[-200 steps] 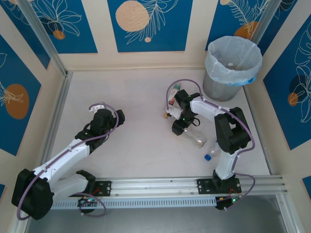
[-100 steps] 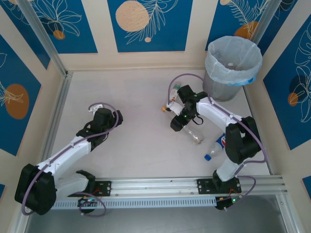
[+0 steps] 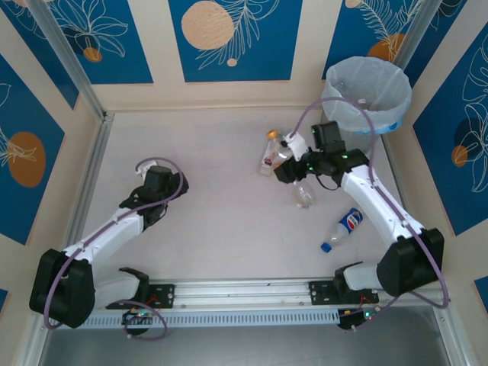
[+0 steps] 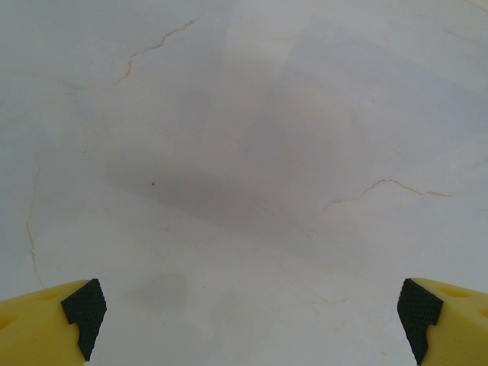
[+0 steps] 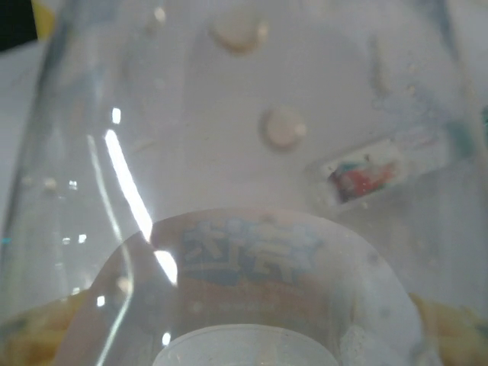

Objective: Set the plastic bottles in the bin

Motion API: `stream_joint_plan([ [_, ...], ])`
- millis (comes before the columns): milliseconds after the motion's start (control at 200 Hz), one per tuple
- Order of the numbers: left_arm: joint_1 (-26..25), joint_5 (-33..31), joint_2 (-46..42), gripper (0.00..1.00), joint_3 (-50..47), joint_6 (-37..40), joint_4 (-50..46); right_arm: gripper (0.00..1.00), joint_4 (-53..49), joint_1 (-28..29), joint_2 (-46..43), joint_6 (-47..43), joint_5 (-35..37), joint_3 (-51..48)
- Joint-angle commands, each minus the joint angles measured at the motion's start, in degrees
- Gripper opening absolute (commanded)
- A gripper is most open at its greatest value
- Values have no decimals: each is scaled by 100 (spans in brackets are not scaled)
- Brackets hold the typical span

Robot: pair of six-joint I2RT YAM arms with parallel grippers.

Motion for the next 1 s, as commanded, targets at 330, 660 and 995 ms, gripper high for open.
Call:
stream_joint_plan([
  [330,58,2642,-158,99,157,794,1143,35,2581,-881,-337,1790,598,405],
  [660,-53,3078,-98,99,158,696,1343,35,4983,-1199,-58,2542,1871,492],
  [995,-152,3065,-18,99,174,602,1386,35,6624,-1774,601,1554,3005,1126],
])
